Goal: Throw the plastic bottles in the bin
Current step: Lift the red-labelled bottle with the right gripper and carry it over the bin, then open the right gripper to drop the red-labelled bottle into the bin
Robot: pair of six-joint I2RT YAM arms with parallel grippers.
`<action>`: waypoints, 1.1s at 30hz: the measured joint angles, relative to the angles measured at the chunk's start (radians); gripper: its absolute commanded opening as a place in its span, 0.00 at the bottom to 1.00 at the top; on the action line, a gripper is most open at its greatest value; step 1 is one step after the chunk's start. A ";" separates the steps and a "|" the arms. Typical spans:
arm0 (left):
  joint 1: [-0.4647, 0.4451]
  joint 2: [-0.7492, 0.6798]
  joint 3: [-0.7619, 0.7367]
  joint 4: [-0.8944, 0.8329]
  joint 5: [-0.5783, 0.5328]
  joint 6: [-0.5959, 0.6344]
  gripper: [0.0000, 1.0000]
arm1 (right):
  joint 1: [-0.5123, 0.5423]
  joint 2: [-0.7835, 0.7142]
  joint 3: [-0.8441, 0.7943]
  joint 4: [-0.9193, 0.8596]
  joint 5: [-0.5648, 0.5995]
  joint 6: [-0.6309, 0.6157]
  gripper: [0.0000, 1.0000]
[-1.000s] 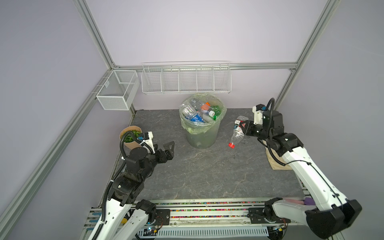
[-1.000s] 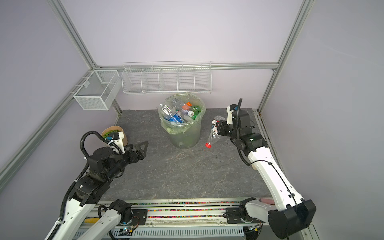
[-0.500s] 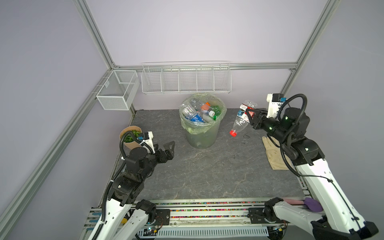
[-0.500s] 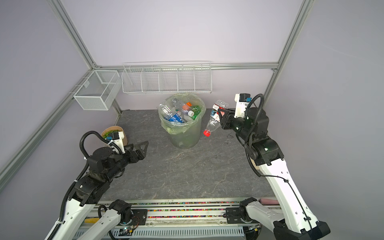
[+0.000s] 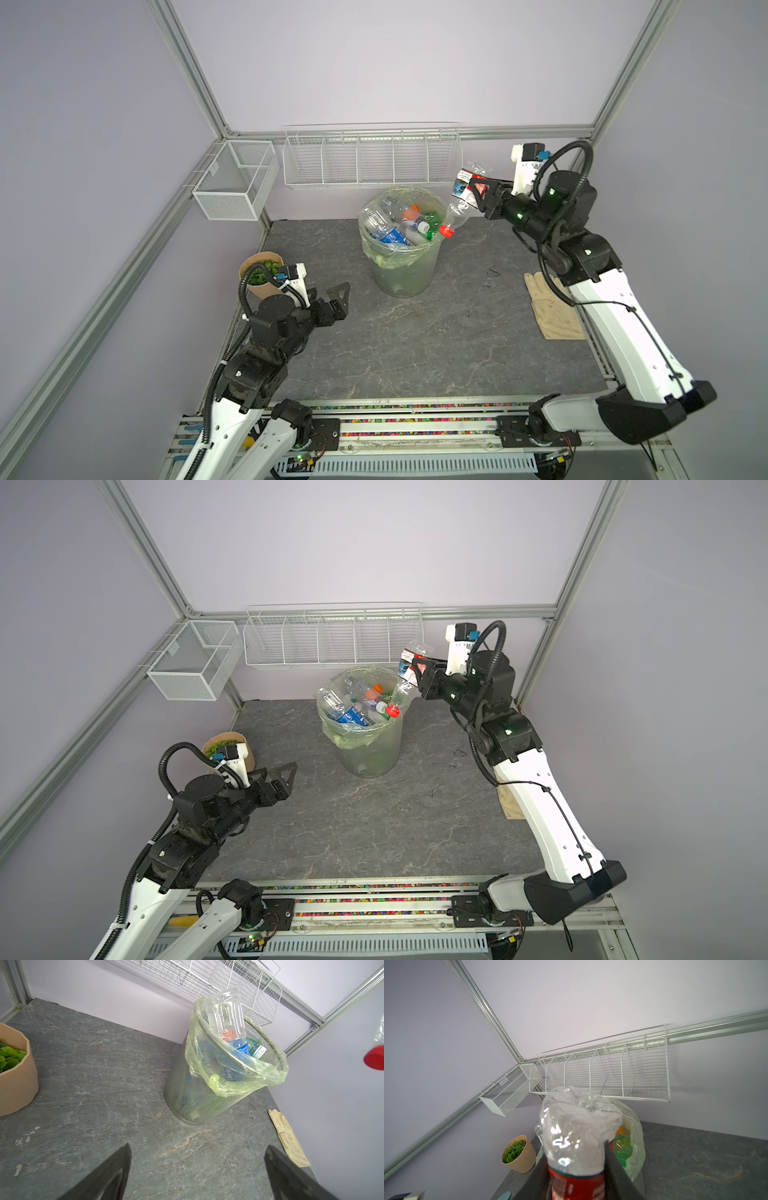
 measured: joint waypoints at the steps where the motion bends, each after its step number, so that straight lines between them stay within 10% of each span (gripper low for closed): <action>1: 0.000 -0.001 0.000 0.000 0.000 0.000 0.99 | 0.006 0.038 0.034 -0.001 -0.001 -0.003 0.38; 4: 0.000 -0.001 0.000 0.000 0.000 0.000 0.99 | 0.018 0.163 0.138 -0.013 -0.012 -0.011 0.50; 7: 0.000 0.000 0.000 0.000 0.000 0.000 0.99 | 0.019 0.317 0.268 -0.064 -0.039 -0.027 0.95; 12: 0.000 -0.007 0.000 -0.008 -0.002 0.001 0.99 | 0.020 0.468 0.332 -0.178 -0.052 -0.056 0.88; 33: 0.000 0.003 0.003 -0.011 -0.004 0.002 0.99 | 0.020 0.112 0.063 -0.153 0.034 -0.125 0.88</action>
